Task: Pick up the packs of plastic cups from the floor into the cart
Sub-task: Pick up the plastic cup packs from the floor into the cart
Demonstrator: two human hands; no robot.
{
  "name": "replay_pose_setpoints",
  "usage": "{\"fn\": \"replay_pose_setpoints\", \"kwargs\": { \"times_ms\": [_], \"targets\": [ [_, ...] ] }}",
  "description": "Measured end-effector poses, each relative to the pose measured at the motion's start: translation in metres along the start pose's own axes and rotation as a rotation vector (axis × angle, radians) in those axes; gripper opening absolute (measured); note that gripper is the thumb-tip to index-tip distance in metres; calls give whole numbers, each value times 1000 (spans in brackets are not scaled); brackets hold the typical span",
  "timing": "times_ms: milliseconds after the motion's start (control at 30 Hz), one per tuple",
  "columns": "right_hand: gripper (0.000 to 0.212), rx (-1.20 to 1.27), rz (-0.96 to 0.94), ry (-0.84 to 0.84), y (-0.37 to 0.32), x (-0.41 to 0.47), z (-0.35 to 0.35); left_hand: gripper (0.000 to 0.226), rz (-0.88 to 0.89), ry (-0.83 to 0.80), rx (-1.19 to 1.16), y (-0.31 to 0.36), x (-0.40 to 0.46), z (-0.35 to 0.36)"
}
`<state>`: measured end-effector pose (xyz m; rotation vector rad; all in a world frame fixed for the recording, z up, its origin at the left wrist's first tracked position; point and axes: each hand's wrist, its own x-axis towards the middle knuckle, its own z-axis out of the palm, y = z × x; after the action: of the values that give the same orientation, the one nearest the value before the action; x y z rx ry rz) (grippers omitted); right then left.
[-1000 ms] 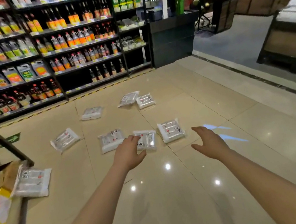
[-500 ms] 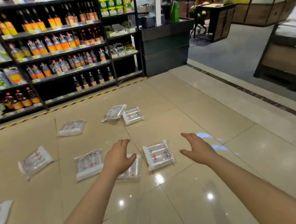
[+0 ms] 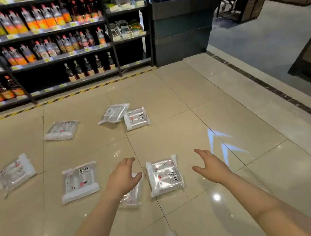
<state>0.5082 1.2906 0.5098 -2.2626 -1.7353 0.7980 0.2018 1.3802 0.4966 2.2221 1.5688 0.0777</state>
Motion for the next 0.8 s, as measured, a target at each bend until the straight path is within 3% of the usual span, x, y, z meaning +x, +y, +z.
{"fn": "replay_pose_setpoints", "kwargs": {
  "times_ms": [267, 500, 667, 800],
  "targets": [
    [69, 112, 75, -128, 25, 141, -14, 63, -138, -121, -46, -12, 135, 13],
    [72, 109, 51, -280, 56, 253, -18, 61, -324, -108, -217, -23, 203, 44],
    [75, 180, 17, -424, 90, 352, 22, 63, -569, 7, -331, -40, 249, 98],
    [75, 175, 37, -505, 114, 401, 74, 61, -680, -10, -366, -57, 278, 155]
  ]
}}
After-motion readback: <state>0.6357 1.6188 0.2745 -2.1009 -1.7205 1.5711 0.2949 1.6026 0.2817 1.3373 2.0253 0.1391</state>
